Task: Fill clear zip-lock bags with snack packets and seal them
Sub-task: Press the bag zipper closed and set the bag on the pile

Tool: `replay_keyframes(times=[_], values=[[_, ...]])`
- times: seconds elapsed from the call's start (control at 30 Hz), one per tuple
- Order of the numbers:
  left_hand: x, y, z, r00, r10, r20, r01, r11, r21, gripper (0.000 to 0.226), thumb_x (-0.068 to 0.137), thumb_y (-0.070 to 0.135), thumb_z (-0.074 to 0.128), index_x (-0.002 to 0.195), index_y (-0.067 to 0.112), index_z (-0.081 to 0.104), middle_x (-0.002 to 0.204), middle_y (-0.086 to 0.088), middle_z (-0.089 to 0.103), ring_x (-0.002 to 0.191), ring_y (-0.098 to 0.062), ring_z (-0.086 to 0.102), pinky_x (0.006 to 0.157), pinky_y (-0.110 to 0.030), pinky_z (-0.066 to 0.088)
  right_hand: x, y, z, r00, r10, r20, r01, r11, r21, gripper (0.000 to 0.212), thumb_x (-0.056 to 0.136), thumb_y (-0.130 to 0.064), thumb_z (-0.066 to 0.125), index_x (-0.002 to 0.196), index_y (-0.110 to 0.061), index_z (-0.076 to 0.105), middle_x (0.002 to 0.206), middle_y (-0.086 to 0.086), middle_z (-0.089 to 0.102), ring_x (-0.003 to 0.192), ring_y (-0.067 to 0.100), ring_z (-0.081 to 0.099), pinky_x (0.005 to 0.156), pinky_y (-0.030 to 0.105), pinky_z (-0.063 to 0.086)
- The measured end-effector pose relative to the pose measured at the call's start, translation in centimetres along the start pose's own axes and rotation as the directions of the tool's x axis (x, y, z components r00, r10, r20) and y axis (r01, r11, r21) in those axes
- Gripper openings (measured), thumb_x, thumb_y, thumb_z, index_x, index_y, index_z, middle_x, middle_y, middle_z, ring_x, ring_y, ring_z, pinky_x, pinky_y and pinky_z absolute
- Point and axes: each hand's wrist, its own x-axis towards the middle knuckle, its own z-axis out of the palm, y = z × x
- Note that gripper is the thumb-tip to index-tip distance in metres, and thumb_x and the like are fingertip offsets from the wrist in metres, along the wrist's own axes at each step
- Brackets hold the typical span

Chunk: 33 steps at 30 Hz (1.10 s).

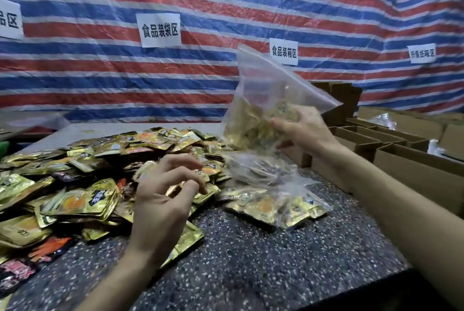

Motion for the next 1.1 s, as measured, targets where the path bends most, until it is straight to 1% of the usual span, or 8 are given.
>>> replay_keyframes(times=[0.17,0.3,0.4,0.57,0.63,0.73,0.93,1.1], values=[[-0.6,-2.0,1.3,0.996,-0.055,0.069,0.052,0.997,0.054,0.041,0.078,-0.006,0.067,0.053,0.026,0.067,0.091,0.01,0.066,0.098,-0.007,0.062,0.079,-0.007,0.041,5.7,4.3,0.9,0.987,-0.106,-0.123,0.044,0.906,-0.421,0.036,0.092,-0.009,0.054,0.127,-0.015,0.064,0.117,0.009,0.065,0.106,0.023,0.061,0.084,0.014,0.047],[-0.9,-3.2,1.8,0.992,-0.074,0.104,0.066,0.995,0.081,0.04,0.073,-0.012,0.074,0.058,0.025,0.07,0.09,0.01,0.067,0.096,-0.006,0.063,0.082,-0.01,0.042,6.3,9.1,2.6,0.987,0.159,-0.008,-0.137,0.82,-0.556,0.038,0.089,-0.01,0.058,0.126,-0.003,0.061,0.119,0.018,0.058,0.112,0.035,0.058,0.095,0.04,0.05],[-0.7,-3.6,1.6,0.987,-0.096,0.128,0.092,0.995,0.038,0.037,0.077,-0.007,0.074,0.073,0.029,0.072,0.092,0.011,0.07,0.095,-0.006,0.066,0.082,-0.014,0.049,4.8,11.1,3.8,0.871,0.395,0.291,-0.155,0.785,-0.6,0.028,0.082,-0.013,0.058,0.108,-0.011,0.069,0.093,0.005,0.067,0.086,0.021,0.064,0.073,0.035,0.054],[-0.7,-4.2,1.3,0.976,-0.18,0.126,0.179,0.984,0.02,0.028,0.084,0.004,0.073,0.085,0.032,0.071,0.091,0.006,0.072,0.087,-0.013,0.068,0.08,-0.04,0.055,3.5,10.1,4.1,0.873,0.402,0.275,-0.173,0.784,-0.596,0.008,0.083,-0.014,0.05,0.079,-0.019,0.054,0.077,0.0,0.056,0.068,0.017,0.05,0.065,0.033,0.039],[-1.0,-4.0,1.1,0.971,-0.204,0.124,0.203,0.979,0.02,0.027,0.085,0.006,0.073,0.085,0.032,0.071,0.09,0.007,0.073,0.087,-0.013,0.068,0.08,-0.041,0.055,3.4,9.3,4.6,0.886,0.392,0.249,-0.159,0.761,-0.629,0.019,0.084,-0.019,0.053,0.103,-0.021,0.057,0.101,0.006,0.063,0.091,0.023,0.058,0.082,0.038,0.046],[-1.5,-3.9,0.4,0.96,-0.253,0.121,0.25,0.967,0.04,0.022,0.085,0.009,0.073,0.087,0.031,0.072,0.09,0.007,0.073,0.085,-0.012,0.067,0.079,-0.039,0.054,1.9,7.8,6.7,0.975,0.18,0.131,-0.056,0.767,-0.64,0.056,0.086,-0.025,0.06,0.141,-0.02,0.045,0.138,0.007,0.051,0.128,0.026,0.045,0.11,0.045,0.034],[-3.2,-4.8,-3.9,0.909,-0.39,0.148,0.351,0.907,0.231,0.016,0.086,0.016,0.074,0.093,0.029,0.07,0.094,0.014,0.07,0.086,-0.007,0.066,0.074,-0.025,0.054,-6.0,4.4,14.2,0.908,-0.39,0.151,0.418,0.829,-0.372,0.028,0.084,-0.025,0.067,0.11,-0.017,0.066,0.116,0.001,0.062,0.116,0.016,0.05,0.106,0.035,0.033],[-4.9,-5.7,-9.3,0.873,-0.485,0.057,0.427,0.815,0.391,0.019,0.084,0.014,0.076,0.092,0.03,0.069,0.093,0.015,0.07,0.082,-0.003,0.064,0.07,-0.018,0.048,-9.8,4.8,18.7,0.825,-0.362,0.434,0.46,0.876,-0.145,0.021,0.085,-0.035,0.067,0.102,-0.022,0.071,0.104,-0.007,0.065,0.096,0.01,0.06,0.084,0.03,0.049]])
